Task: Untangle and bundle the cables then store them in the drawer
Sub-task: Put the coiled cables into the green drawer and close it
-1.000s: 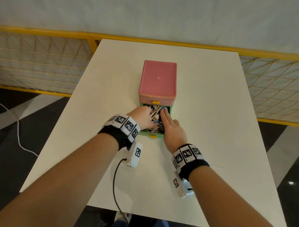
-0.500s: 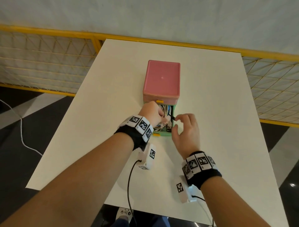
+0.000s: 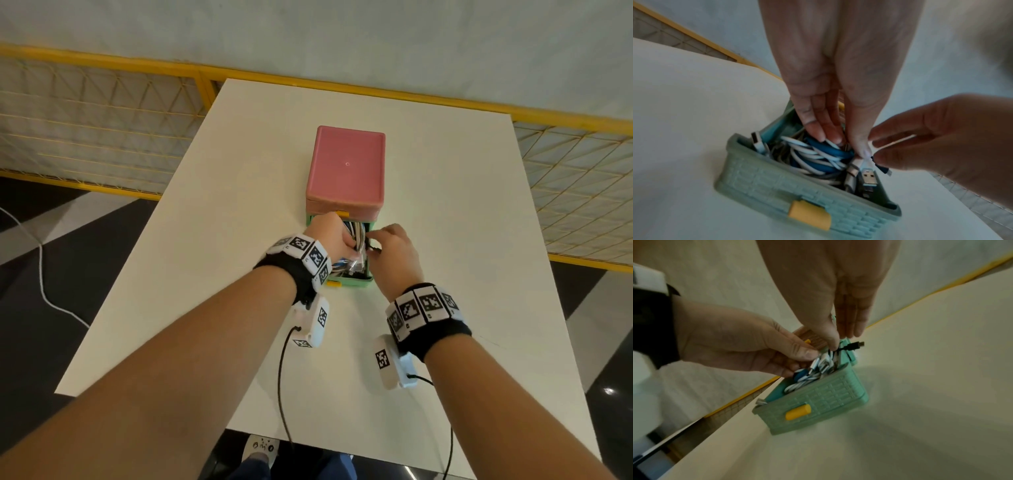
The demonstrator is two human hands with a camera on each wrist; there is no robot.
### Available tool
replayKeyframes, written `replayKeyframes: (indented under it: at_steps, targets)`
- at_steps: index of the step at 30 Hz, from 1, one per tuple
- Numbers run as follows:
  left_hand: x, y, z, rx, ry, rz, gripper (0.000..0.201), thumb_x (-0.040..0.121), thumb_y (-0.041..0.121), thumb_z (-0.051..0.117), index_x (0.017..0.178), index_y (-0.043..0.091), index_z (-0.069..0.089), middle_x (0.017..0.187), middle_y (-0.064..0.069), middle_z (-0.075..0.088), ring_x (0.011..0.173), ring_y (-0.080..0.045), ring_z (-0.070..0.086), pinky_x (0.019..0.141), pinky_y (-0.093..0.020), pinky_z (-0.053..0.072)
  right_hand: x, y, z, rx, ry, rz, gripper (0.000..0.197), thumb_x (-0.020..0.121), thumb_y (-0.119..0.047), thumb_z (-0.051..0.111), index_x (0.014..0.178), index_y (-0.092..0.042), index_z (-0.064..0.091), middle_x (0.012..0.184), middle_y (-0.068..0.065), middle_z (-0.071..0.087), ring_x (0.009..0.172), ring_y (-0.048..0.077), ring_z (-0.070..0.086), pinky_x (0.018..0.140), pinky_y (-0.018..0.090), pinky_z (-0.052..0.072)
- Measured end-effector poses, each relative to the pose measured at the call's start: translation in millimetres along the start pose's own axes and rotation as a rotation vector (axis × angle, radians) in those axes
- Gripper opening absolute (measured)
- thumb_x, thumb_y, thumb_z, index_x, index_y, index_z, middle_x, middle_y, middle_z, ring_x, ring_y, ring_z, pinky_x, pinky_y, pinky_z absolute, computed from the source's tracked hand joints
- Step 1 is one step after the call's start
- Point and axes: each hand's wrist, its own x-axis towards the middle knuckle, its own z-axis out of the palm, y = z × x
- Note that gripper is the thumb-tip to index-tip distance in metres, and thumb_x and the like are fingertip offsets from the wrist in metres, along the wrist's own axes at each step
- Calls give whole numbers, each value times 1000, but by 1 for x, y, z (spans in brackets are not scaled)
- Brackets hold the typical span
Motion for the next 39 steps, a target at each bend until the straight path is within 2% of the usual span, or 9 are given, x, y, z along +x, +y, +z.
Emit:
replayKeyframes:
  at_steps: [5, 9, 13, 19, 25, 27, 29, 33, 39]
  targets:
    - [7, -2, 4, 16, 36, 0, 30, 74, 17, 84, 100, 5, 77, 102, -6, 75, 99, -18, 68, 89, -25, 51, 2, 1, -3, 33, -85, 69, 20, 87, -7, 57, 98, -8, 74, 99, 14, 69, 94, 31, 61, 78, 29, 45]
    - [8, -7, 0, 0, 0, 25, 29, 75, 11, 82, 103, 4, 76, 103, -8, 75, 99, -20, 68, 90, -29, 52, 8, -3, -5, 247, -111, 197, 12, 76, -8, 73, 87, -11, 76, 87, 5, 72, 80, 17, 62, 72, 24, 45]
    - [13, -9, -5, 74, -61, 45, 25, 83, 12, 76, 108, 5, 75, 109, -8, 74, 104, -21, 66, 95, -32, 50, 14, -4, -5, 228, -166, 215, 8, 71, -8, 78, 77, -13, 76, 76, 3, 69, 78, 22, 66, 78, 31, 53]
    - [12, 5, 9, 277, 8, 49, 14, 81, 6, 72, 94, 1, 73, 96, -15, 67, 93, -35, 66, 80, -41, 55, 19, -9, -3, 22, -219, 137, 16, 69, -13, 78, 70, -26, 69, 90, 4, 69, 83, 23, 64, 78, 35, 53]
    - [8, -8, 2, 82, 30, 37, 19, 76, 7, 79, 94, 5, 75, 99, -7, 73, 92, -23, 65, 81, -25, 49, 0, -10, 3, 9, -127, -177, 37, 81, -7, 66, 118, -13, 62, 123, 8, 60, 104, 27, 59, 79, 24, 40]
    - [1, -18, -4, -66, 39, 44, 22, 75, 8, 81, 96, 7, 77, 94, -4, 73, 84, -15, 64, 79, -20, 48, -8, -3, 8, -87, -207, -225, 46, 91, -7, 55, 136, -16, 50, 145, 9, 45, 118, 30, 56, 96, 32, 44]
    - [-4, -29, -13, -177, 91, 52, 19, 77, 11, 79, 96, 10, 78, 87, 1, 73, 79, -10, 64, 80, -19, 49, -14, 3, 12, -202, -295, -257, 56, 92, 2, 45, 145, -14, 35, 156, 6, 23, 120, 32, 55, 100, 39, 45]
    - [-12, -54, -17, -118, 223, 2, 13, 77, 18, 80, 89, 14, 79, 79, 6, 69, 70, -4, 58, 63, -6, 38, -21, 2, 17, -274, -298, -283, 63, 89, 7, 40, 148, -5, 22, 159, 8, 9, 129, 28, 47, 101, 32, 42]
    - [-18, -60, 3, 11, 129, -1, 38, 66, 13, 88, 95, 11, 62, 80, 3, 48, 69, -14, 46, 57, -19, 33, -33, 0, 25, -286, -242, -370, 54, 79, -1, 67, 127, 16, 47, 137, 32, 44, 124, 38, 52, 94, 44, 52]
